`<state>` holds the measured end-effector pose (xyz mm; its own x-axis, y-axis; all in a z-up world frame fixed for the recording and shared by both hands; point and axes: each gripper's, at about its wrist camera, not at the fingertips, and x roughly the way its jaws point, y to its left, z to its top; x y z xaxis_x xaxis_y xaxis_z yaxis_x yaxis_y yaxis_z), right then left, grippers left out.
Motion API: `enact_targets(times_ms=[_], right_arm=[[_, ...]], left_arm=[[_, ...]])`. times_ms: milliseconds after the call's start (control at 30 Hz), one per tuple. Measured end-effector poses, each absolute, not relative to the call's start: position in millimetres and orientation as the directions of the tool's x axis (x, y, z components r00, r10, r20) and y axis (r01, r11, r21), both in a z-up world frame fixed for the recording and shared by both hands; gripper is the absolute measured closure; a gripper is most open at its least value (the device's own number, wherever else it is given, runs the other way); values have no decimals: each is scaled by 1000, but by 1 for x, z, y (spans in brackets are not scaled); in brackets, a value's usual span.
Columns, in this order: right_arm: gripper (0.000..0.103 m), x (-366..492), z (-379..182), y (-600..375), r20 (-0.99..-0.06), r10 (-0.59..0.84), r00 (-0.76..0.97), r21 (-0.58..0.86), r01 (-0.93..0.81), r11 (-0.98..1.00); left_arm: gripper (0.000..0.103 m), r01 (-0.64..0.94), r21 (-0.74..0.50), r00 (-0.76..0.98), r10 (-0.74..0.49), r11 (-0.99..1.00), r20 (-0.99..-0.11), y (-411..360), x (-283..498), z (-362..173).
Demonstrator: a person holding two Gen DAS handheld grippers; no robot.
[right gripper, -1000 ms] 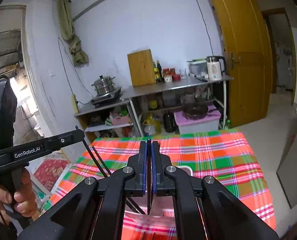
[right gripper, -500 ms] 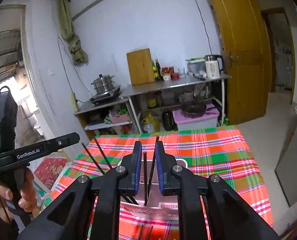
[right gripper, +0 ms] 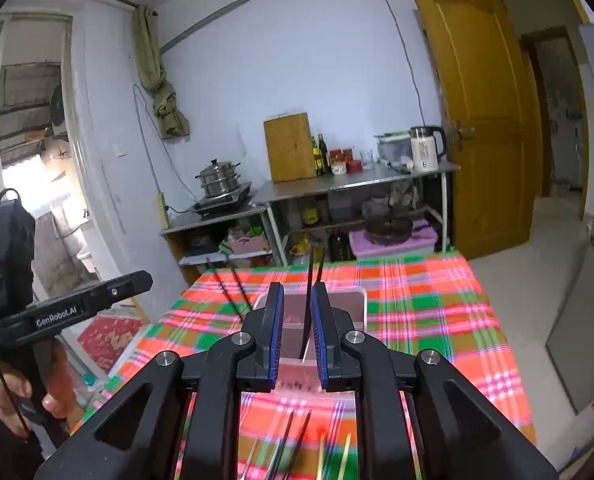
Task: Organize utensils
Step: 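Open both grippers to release the chopsticks into the basket, then move both grippers back toward the yellow and metal chopsticks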
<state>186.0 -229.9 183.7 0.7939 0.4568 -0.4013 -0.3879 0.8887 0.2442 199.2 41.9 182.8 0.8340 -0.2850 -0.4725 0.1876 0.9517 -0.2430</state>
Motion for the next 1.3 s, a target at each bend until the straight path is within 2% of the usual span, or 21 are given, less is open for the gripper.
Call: enact_targets(times_ms=[233, 567, 1300], right_arm=[[89, 152, 155, -245, -445, 451, 774, 277, -361, 891], [89, 119, 108, -247, -535, 461, 708, 297, -353, 887], [89, 141, 61, -230, -617, 480, 624, 327, -351, 877]], left_arm=[[85, 192, -261, 816, -301, 946, -494, 31, 151, 149], [85, 144, -308, 740, -309, 940, -598, 34, 119, 83], [85, 97, -350, 572, -341, 932, -747, 14, 166, -4]])
